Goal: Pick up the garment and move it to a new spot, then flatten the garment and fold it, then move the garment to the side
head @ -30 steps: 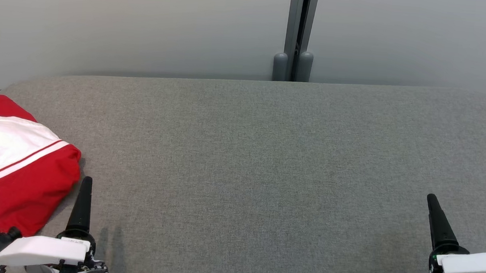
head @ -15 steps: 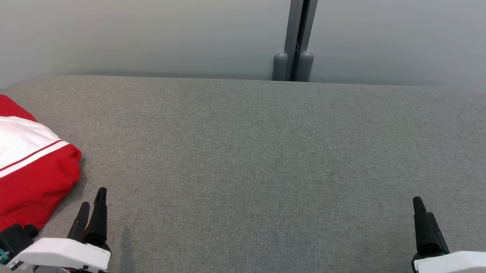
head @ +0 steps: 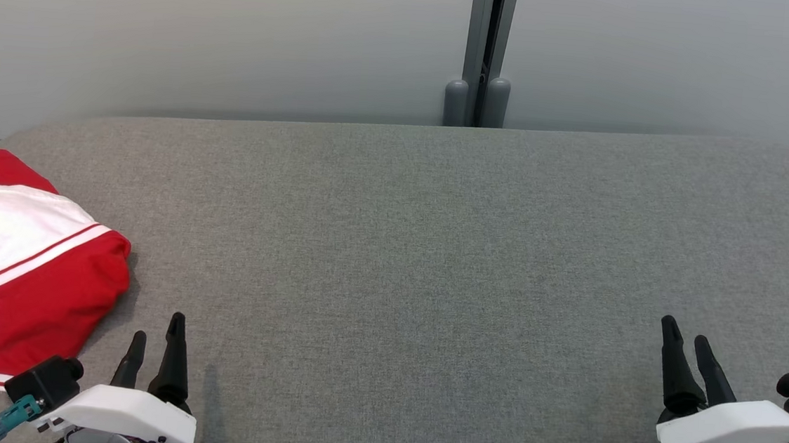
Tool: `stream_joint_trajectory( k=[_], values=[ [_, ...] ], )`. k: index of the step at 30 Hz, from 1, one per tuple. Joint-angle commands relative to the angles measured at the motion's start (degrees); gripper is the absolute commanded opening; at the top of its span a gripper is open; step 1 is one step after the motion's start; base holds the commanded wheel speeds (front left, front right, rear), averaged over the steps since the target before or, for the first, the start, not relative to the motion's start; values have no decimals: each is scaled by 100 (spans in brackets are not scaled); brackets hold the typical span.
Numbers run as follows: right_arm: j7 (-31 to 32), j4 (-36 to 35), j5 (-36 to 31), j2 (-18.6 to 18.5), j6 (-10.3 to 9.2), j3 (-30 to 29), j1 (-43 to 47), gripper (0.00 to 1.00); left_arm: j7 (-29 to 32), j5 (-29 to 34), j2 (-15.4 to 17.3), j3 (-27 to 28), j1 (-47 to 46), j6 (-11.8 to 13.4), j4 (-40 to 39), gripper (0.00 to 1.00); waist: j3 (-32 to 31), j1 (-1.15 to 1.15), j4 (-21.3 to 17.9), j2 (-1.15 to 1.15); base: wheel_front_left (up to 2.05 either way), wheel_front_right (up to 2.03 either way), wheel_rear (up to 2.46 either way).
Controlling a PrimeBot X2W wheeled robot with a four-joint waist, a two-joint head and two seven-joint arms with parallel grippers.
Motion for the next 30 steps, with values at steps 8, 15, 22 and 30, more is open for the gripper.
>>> stream_joint_trajectory(
  k=[8, 15, 22, 30],
  values=[
    [-195, 22, -772, -41, 8, 92, -184, 100, -177, 683, 72, -108, -178, 163, 43, 100, 29, 0, 12, 0, 0, 0, 0],
    [-312, 24, -1263, -29, 9, 133, -150, 100, -290, 1103, 81, -152, -113, 258, 65, 100, 18, 0, 15, 0, 0, 0, 0],
    [-418, 79, -1759, -18, 9, 190, -89, 100, -398, 1543, 97, -195, -38, 355, 55, 100, 0, 0, 17, 0, 0, 0, 0],
    [-534, 32, -2241, 6, 10, 154, 5, 100, -512, 1997, 110, -234, 64, 422, -8, 100, -77, 0, 16, 0, 0, 0, 0]
  ],
)
